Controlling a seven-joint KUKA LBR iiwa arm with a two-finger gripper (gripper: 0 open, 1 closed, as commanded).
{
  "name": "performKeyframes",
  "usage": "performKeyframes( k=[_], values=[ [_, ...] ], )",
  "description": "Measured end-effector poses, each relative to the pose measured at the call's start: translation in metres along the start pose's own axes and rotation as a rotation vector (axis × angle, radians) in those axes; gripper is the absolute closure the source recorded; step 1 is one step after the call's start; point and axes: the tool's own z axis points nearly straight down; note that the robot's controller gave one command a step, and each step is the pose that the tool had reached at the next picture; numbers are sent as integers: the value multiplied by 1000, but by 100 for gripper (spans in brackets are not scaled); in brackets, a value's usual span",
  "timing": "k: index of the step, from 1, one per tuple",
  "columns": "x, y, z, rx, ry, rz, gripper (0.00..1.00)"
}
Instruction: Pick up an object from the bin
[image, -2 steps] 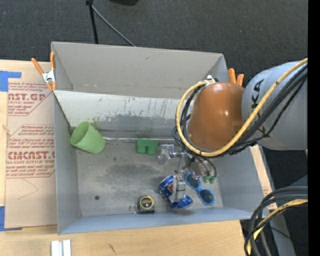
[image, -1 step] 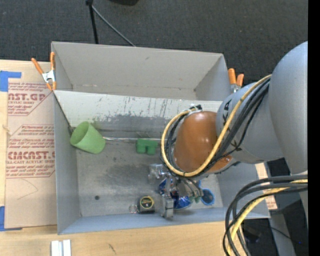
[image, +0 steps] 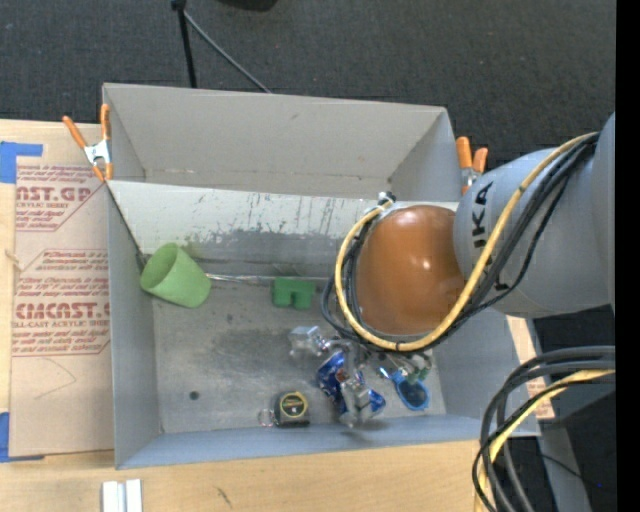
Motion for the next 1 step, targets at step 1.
performKeyframes(
  k=[1],
  values=[
    [-1, -10, 25, -2, 4, -182, 0]
  ],
)
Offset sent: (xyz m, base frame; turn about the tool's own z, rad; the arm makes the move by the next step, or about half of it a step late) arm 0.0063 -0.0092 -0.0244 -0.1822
